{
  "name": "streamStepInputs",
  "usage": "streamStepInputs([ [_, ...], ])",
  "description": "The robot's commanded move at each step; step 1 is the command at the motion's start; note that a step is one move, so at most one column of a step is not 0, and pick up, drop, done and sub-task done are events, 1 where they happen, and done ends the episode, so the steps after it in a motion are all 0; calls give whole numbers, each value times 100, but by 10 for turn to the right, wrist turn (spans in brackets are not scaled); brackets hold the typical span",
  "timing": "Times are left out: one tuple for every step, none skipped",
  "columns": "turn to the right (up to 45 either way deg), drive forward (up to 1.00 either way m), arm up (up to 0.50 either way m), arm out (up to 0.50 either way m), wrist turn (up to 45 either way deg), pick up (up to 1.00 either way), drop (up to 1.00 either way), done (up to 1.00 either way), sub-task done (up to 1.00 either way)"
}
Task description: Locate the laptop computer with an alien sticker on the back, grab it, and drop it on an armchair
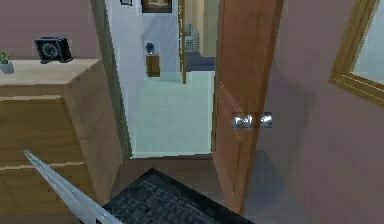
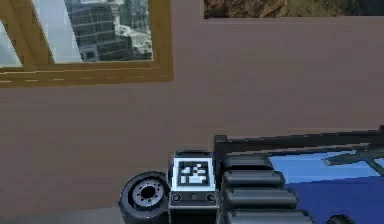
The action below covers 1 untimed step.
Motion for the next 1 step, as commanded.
streamStepInputs([
  [-30, 0, 0, 0, 0, 0, 0, 0, 0],
])
